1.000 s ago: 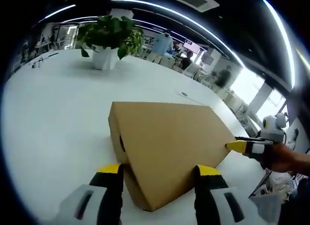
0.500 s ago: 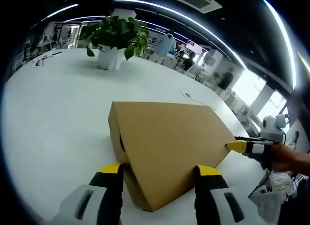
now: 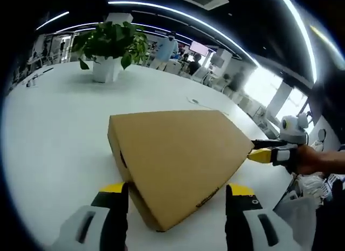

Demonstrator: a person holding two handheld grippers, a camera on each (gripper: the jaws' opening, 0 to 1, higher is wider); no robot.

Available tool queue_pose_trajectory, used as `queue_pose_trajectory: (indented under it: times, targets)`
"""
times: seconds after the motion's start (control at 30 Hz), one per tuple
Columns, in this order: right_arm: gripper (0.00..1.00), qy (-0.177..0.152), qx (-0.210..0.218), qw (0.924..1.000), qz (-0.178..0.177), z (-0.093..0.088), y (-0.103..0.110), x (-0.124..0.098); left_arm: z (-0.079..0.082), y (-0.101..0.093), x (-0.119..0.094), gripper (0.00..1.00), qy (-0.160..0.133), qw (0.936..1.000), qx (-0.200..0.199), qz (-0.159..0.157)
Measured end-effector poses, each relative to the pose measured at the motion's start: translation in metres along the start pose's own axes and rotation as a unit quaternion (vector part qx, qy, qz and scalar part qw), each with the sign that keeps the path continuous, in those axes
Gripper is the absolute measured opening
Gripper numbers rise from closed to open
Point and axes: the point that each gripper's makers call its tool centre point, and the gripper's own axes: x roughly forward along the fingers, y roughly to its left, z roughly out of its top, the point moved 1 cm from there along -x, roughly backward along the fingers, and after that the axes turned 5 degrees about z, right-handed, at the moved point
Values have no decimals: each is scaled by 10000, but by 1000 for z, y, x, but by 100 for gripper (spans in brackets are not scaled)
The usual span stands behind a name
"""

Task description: Operate the shoe box by opening the lid, removing the specified soft item, and placing it in the target area until the item is outside and the box remains undamaged.

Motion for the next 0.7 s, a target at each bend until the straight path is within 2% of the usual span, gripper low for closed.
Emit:
queue_pose_trajectory:
  times: [0.17,0.33,0.4,0.47,0.7]
  targets:
    - [72,95,-215,9997,93,-2,2,-1,-2,0,0,74,101,9997,233,7]
    - [70,197,-538,9984,31,-6,0,0,-2,1,0,74,129,9995,292,1]
    - [64,182,-527,9984,-75,-5,-5,-1,-1,3,-1,72,99,9997,207,-12]
    - [63,211,-545,9983,-35,-4,-6,-1,-1,6,0,69,93,9997,224,52]
    - [63,190,-569,9982,-77,-5,-5,-1,0,5,0,68,46,9998,211,49]
